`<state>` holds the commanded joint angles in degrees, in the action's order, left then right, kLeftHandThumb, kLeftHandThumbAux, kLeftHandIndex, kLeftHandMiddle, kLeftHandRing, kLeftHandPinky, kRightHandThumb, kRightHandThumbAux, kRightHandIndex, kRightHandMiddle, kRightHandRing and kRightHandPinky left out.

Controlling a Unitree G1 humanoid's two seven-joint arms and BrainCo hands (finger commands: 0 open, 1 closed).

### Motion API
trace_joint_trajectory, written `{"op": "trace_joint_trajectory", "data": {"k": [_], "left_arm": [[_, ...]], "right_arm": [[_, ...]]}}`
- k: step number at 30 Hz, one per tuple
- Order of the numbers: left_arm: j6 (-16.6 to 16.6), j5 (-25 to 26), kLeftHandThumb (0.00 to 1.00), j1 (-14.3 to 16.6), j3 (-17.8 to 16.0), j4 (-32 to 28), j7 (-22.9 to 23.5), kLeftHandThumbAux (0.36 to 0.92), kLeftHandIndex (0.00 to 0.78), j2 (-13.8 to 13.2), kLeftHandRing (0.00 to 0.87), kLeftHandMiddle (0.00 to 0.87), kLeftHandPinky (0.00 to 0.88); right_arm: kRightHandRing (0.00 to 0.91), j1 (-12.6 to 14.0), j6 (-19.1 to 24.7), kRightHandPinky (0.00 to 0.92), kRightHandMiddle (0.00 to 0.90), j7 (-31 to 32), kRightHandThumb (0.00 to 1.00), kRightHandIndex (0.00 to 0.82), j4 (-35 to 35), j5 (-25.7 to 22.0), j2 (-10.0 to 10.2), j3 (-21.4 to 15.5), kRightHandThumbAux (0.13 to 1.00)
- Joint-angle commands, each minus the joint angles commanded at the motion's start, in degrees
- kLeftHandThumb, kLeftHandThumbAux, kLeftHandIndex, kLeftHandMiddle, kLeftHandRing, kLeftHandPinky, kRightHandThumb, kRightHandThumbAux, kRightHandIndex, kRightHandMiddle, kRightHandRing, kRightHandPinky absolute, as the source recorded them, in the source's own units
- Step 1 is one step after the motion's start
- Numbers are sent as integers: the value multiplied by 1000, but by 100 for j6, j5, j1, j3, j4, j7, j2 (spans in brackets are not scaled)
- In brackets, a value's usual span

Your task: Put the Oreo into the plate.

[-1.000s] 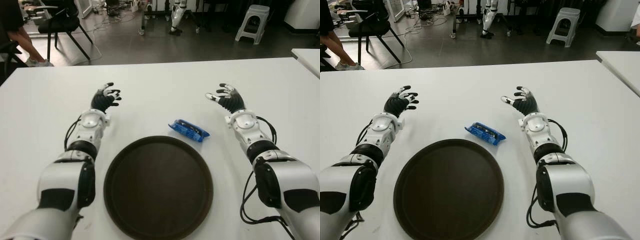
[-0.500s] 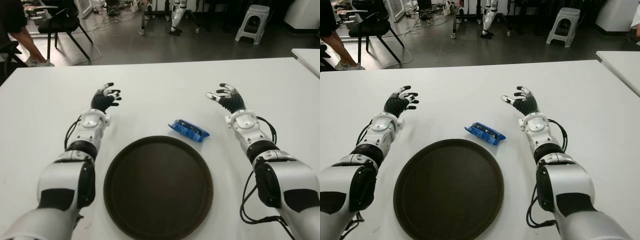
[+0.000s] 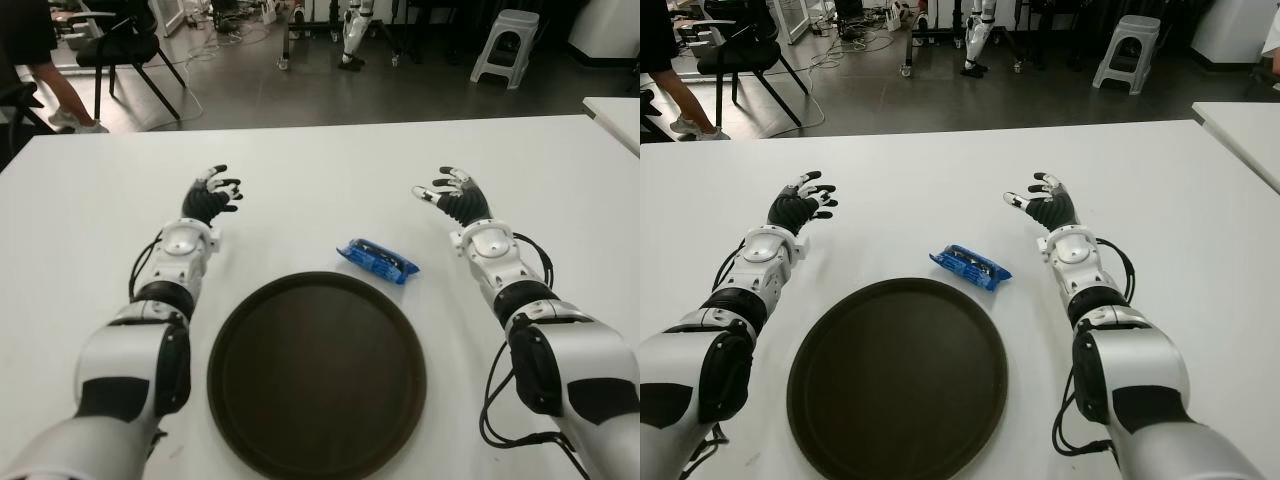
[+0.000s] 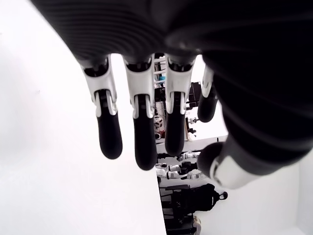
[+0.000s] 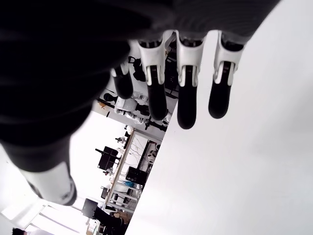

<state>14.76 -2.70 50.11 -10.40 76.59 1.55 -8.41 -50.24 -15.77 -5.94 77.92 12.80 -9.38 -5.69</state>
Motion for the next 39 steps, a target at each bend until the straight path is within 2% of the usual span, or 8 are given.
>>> {"op": "trace_joint_trajectory", "data": {"k": [13,19,22,25,29,32,36,39], "left_arm": [[14,-26,489,-13,23,-3,-38,710,155,-3,338,289,360],[17,-19,492,-16,20,-5,-40,717,149,-6,328,277,361],[-6,-13,491,-8,16,-4,-36,717,149,-3,331,278,367],[-27,-11,497,2,14,-3,-41,714,152,1,334,282,366],[-18,13,491,3,-8,-5,-35,709,151,16,340,285,373],[-11,22,486,0,-18,-6,-32,710,151,18,339,285,370],[2,20,482,-7,-17,-7,-25,709,154,17,339,285,368],[4,16,475,-6,-12,-8,-18,706,156,15,341,289,367]], "right_arm": [[265,-327,-84,287,237,-95,201,150,-65,147,-57,198,667],[263,-571,-380,323,213,-356,38,127,-282,857,-157,987,711],[278,-626,-432,371,212,-527,12,127,-426,1360,-319,1517,720],[241,-675,-372,326,181,-671,3,112,-443,1705,-430,1886,689],[172,-517,-182,208,138,-882,0,98,-1107,2289,-550,2474,645],[116,-325,60,118,104,-755,0,74,-1743,2477,-644,2674,605],[88,78,491,90,86,-261,0,57,-2937,2709,-901,2853,573],[81,151,791,85,80,360,0,48,-3440,2923,-1118,3059,563]]}}
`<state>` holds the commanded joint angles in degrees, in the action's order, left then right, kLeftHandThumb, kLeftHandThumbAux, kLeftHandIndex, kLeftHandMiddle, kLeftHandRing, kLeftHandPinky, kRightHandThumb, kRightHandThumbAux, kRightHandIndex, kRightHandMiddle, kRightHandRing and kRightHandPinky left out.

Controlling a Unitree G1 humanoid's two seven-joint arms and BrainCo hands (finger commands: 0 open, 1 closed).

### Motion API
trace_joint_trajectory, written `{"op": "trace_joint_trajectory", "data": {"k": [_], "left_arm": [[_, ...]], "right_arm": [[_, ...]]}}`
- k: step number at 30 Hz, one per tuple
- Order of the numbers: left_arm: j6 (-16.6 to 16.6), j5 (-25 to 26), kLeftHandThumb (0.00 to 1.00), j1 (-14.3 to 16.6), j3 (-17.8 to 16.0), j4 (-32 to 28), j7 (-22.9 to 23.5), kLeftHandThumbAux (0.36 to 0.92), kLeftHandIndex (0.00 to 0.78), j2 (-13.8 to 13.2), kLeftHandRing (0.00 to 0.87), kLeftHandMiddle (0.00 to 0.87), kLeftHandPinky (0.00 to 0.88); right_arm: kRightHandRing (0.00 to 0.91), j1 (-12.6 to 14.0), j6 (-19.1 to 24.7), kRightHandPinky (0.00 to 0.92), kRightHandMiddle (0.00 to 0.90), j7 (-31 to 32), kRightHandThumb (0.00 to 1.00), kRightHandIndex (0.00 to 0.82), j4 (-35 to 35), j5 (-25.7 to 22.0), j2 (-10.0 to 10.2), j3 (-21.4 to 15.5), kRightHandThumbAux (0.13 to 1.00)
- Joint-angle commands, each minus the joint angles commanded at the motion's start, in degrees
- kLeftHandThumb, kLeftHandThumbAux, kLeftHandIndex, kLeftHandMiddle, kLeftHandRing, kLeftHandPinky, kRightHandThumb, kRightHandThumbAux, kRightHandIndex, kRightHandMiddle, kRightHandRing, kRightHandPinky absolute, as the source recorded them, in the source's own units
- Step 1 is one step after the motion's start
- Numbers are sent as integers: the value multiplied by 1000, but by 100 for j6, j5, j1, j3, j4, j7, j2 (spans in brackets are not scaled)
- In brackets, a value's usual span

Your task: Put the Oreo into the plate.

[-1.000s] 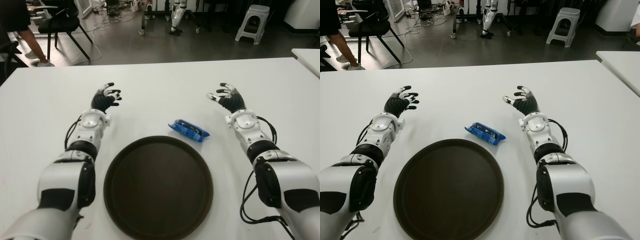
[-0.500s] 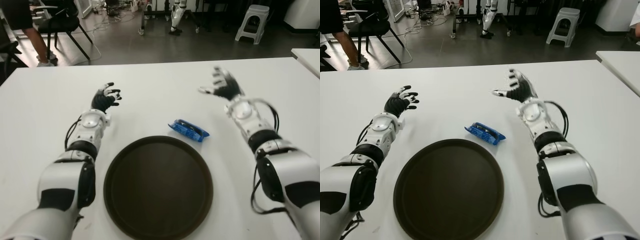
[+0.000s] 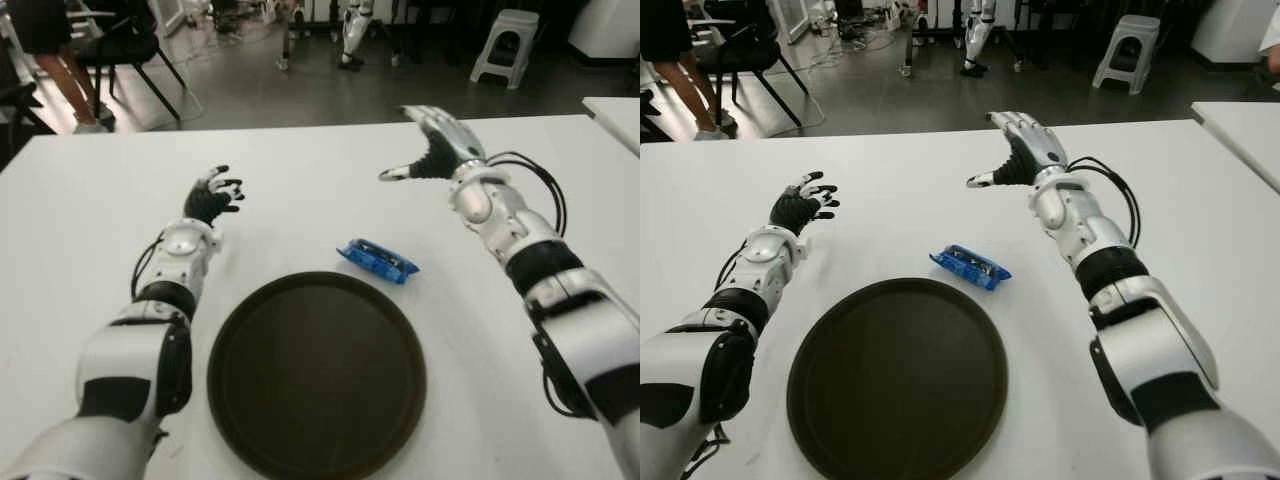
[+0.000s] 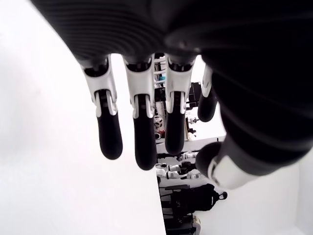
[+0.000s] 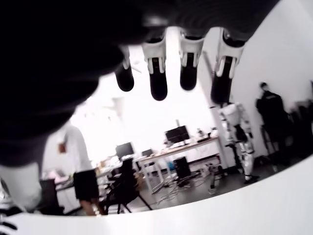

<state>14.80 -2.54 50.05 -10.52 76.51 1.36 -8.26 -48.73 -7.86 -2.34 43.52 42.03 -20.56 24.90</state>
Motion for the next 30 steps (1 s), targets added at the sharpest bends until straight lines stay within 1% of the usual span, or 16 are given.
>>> {"op": "trace_joint_trajectory", "data": {"k": [2,4,9,14,15,20,24,28,30], "left_arm": [[6,-4,470,-2,4,-1,5,701,159,-4,345,295,371],[17,-5,472,-6,3,-2,12,700,160,-8,348,298,374],[30,-9,470,-18,5,-3,5,696,152,-20,348,297,372],[24,-31,469,-18,25,-4,-16,692,152,-33,342,292,365],[24,-36,466,-18,30,-4,-19,690,151,-35,339,292,361],[29,-53,459,-23,49,-5,-18,674,151,-41,346,299,366],[41,-57,473,-29,57,-7,8,670,148,-42,352,301,370],[43,-43,489,-33,45,-8,23,681,146,-49,345,294,367],[40,-42,492,-33,42,-7,19,687,145,-53,341,292,364]], "right_arm": [[99,17,197,107,94,458,0,52,-238,140,-120,153,565],[108,57,385,118,101,800,0,56,-464,240,-188,248,570],[130,199,838,140,118,1289,0,85,-1014,459,-253,379,616],[153,367,1281,163,143,1507,0,123,-1589,634,-213,428,654],[167,384,1361,180,156,1556,0,138,-1670,664,-202,441,657],[216,502,1683,236,198,1721,0,185,-1989,798,-195,474,662],[245,548,1895,266,221,1896,0,204,-2117,904,-168,518,663],[266,578,2127,289,237,2204,0,214,-2298,1034,-67,634,664],[278,672,2218,305,247,2246,0,224,-2403,1099,-15,706,663]]}}
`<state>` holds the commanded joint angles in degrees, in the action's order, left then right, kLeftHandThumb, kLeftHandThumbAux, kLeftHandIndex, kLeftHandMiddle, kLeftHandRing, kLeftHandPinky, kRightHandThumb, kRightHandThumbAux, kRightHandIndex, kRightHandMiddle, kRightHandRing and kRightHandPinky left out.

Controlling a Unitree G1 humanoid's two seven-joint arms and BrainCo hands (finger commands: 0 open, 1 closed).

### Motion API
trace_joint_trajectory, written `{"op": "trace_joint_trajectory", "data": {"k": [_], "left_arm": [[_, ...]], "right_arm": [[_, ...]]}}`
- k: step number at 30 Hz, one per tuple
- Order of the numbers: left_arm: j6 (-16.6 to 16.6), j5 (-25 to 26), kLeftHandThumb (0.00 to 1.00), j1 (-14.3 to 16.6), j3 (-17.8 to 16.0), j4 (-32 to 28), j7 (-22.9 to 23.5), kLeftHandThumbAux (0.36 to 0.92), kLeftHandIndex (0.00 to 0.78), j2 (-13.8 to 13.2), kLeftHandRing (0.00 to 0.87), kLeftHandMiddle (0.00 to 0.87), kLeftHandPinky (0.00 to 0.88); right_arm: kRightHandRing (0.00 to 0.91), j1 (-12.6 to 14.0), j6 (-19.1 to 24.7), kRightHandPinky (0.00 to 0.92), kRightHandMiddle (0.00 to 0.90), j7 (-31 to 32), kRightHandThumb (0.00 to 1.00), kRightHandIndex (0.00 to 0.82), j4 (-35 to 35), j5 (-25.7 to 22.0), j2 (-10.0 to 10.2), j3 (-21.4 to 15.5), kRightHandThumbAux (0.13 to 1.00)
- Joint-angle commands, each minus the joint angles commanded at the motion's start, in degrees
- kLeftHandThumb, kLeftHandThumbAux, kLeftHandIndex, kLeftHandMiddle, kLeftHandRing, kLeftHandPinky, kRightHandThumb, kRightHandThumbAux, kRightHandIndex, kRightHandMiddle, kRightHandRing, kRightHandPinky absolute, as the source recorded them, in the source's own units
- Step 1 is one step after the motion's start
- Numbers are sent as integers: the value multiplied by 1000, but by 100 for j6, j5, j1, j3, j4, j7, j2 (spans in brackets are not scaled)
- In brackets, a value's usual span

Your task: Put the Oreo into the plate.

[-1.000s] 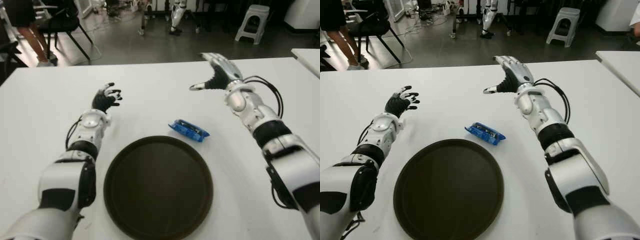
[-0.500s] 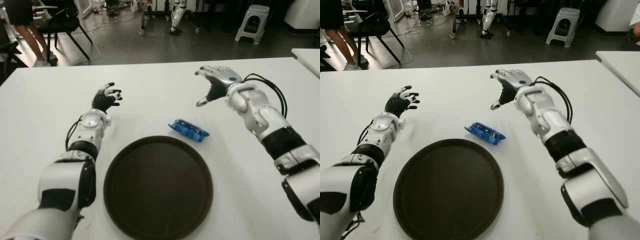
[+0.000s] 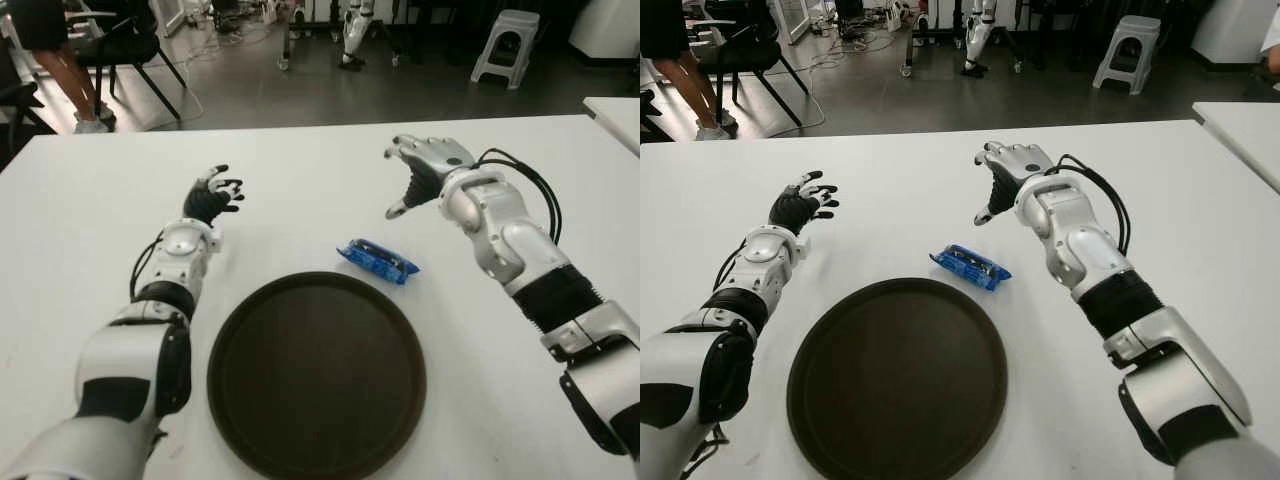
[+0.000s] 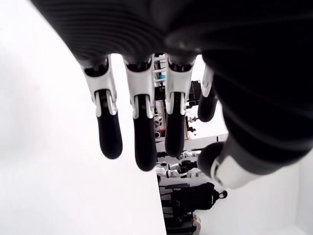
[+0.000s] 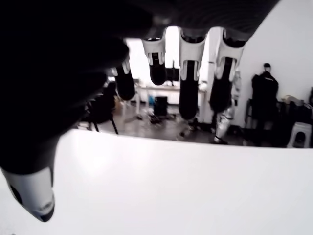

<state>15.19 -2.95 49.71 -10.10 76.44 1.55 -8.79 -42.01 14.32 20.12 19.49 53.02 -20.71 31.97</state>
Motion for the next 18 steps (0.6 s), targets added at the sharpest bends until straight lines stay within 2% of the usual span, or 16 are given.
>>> {"op": "trace_joint_trajectory", "data": {"k": [2,5,7,12,18], "left_arm": [[-2,-2,493,0,1,1,-5,691,145,-4,339,291,362],[-10,-31,476,4,24,5,-27,693,144,-13,337,291,358],[-14,-43,469,5,36,6,-26,688,145,-18,338,292,361],[-5,-61,476,3,50,8,-31,684,151,-24,343,299,365],[2,-37,483,1,2,10,-18,681,151,-16,349,305,367]], "right_arm": [[286,87,94,317,254,3,0,230,-75,57,62,74,662],[302,200,347,350,262,45,0,245,-121,250,333,298,654],[307,256,456,366,260,89,0,254,-170,331,425,396,647],[310,352,518,376,257,115,0,257,-199,423,514,492,649],[318,310,569,380,264,213,0,267,-204,527,579,564,652]]}}
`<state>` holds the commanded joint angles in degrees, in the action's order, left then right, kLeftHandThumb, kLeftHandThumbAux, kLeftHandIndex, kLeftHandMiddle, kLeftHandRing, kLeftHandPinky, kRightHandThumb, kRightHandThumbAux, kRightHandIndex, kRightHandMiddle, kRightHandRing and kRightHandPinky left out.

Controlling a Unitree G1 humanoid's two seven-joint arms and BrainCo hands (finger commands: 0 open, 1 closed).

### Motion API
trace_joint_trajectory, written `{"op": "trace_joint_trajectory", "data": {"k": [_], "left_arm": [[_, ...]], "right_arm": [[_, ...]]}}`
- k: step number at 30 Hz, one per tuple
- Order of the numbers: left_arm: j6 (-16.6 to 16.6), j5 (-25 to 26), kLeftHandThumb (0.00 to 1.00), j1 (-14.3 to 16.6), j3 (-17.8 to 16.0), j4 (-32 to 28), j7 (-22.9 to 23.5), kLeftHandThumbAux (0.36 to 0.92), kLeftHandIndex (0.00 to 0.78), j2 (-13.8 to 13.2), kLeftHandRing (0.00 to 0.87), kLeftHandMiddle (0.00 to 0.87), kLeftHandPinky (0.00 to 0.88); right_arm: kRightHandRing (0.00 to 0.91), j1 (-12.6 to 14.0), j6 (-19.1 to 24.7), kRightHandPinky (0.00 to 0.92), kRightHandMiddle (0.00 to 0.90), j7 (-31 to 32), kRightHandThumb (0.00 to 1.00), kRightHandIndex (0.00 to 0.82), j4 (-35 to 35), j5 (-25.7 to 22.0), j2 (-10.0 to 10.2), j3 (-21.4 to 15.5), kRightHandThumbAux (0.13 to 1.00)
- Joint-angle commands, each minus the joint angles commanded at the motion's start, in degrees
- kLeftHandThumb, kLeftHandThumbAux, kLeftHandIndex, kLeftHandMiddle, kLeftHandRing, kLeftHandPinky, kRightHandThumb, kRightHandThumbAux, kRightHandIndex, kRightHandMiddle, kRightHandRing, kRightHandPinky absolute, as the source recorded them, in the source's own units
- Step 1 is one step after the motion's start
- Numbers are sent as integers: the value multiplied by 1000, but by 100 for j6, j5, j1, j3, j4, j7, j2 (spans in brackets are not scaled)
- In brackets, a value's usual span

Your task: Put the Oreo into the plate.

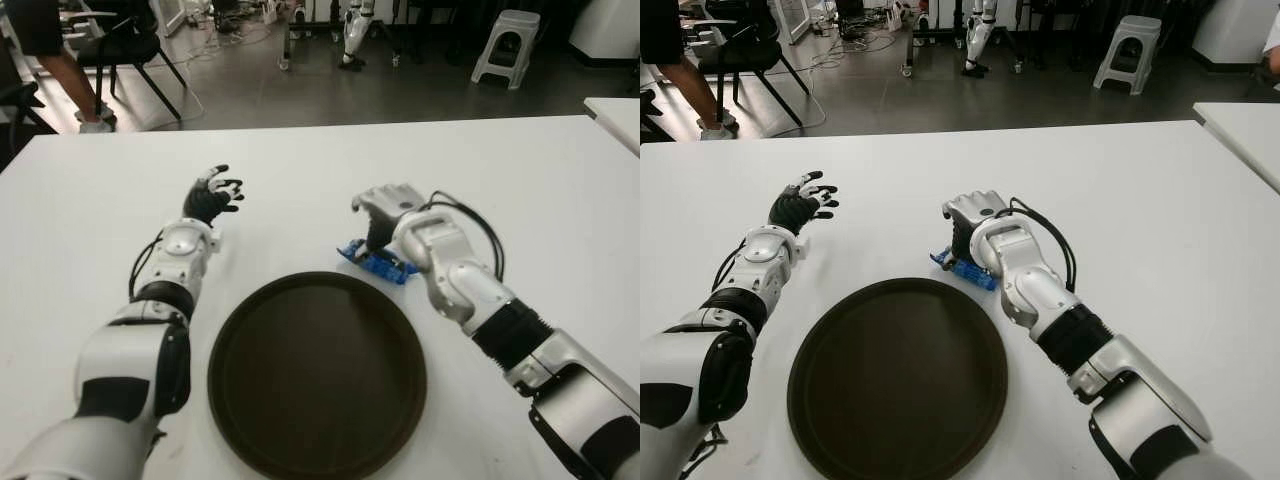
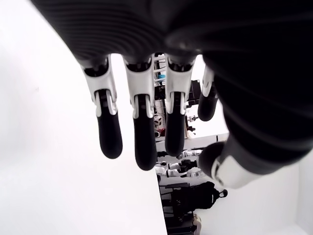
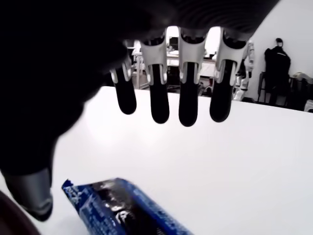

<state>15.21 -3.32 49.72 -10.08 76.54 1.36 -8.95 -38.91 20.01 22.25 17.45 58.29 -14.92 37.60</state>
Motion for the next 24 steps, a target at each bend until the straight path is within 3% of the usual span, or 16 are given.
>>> {"op": "trace_joint_trajectory", "data": {"k": [24], "left_arm": [[-26,-83,474,17,58,-2,-145,683,147,41,336,298,352]], "right_arm": [[342,-59,-8,414,288,-366,0,287,446,39,93,-7,689]]}}
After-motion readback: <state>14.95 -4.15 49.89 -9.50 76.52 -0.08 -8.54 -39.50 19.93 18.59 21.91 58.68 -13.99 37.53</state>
